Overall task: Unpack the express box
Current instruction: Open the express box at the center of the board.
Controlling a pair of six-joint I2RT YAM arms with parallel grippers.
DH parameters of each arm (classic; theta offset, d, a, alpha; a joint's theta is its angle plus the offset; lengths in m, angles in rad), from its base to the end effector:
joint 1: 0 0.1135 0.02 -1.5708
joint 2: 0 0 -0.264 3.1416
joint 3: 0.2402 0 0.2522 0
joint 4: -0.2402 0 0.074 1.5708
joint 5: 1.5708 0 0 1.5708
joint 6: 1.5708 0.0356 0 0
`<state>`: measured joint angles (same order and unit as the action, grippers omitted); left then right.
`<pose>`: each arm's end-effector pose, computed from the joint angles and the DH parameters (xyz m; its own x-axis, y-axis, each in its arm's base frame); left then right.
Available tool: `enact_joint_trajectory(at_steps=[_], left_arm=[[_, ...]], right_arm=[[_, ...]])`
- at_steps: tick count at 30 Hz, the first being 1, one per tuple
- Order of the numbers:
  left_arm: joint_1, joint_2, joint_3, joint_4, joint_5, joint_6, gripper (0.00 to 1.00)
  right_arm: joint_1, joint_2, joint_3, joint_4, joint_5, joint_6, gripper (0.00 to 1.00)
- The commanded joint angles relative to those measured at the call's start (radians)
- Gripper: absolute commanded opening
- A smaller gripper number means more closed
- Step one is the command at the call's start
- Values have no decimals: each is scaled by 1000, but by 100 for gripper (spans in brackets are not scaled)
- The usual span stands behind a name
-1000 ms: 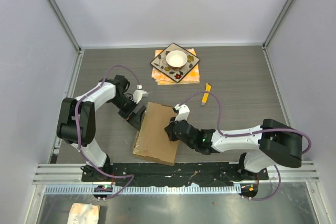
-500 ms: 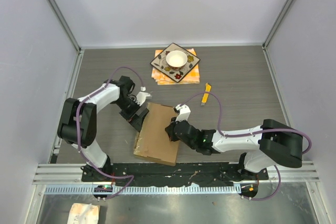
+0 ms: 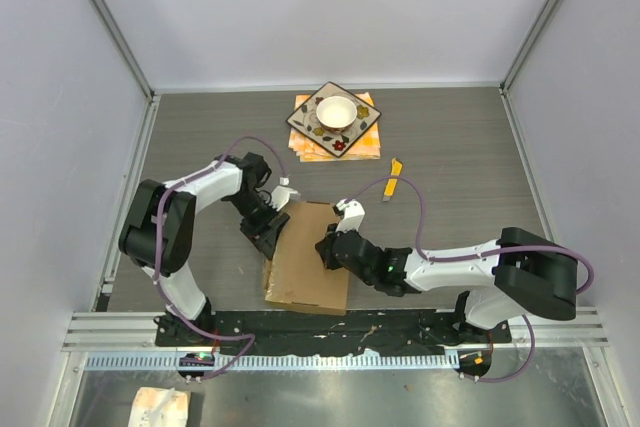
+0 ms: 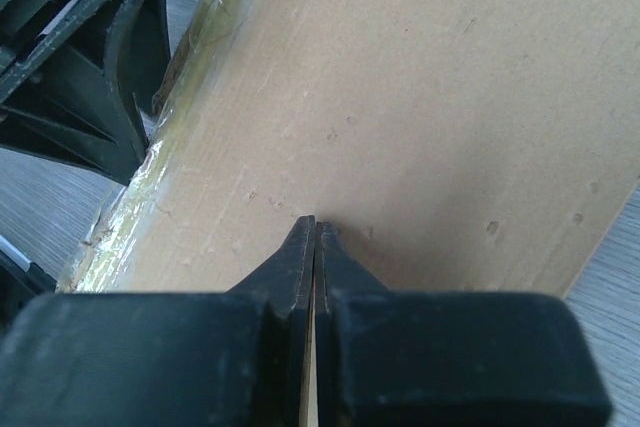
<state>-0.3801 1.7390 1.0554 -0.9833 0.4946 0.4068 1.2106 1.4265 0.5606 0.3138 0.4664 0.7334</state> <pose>0.2555 -0.1203 0.1607 -0.7364 0.6693 -0.0988 0.6268 0.6200 -0.4719 0.1125 0.2531 0.1716 -0.6065 0.0860 -0.7904 -0.3970 0.8286 0.3947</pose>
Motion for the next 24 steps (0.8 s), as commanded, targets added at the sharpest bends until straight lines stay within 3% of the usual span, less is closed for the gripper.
enact_joint_trajectory(at_steps=[1,2,4,5,13,21,24], left_arm=[[-37,89,-31,109,-48,0,46],[-37,94,-28,95,-48,3,29],[-37,109,-6,69,-19,16,15],[-36,114,5,40,-7,21,0],[-5,143,100,-123,98,116,0],[237,134,120,-124,-2,182,0],[264,151,117,-133,2,201,0]], right_arm=[[4,32,-44,-102,-41,14,1],[4,31,-42,-104,-40,14,1],[1,28,-44,-104,-35,12,1],[1,29,-45,-104,-37,11,1],[-3,14,-47,-117,-28,6,1],[-2,-44,-102,-139,-5,41,1],[-2,-61,-117,-140,3,57,1]])
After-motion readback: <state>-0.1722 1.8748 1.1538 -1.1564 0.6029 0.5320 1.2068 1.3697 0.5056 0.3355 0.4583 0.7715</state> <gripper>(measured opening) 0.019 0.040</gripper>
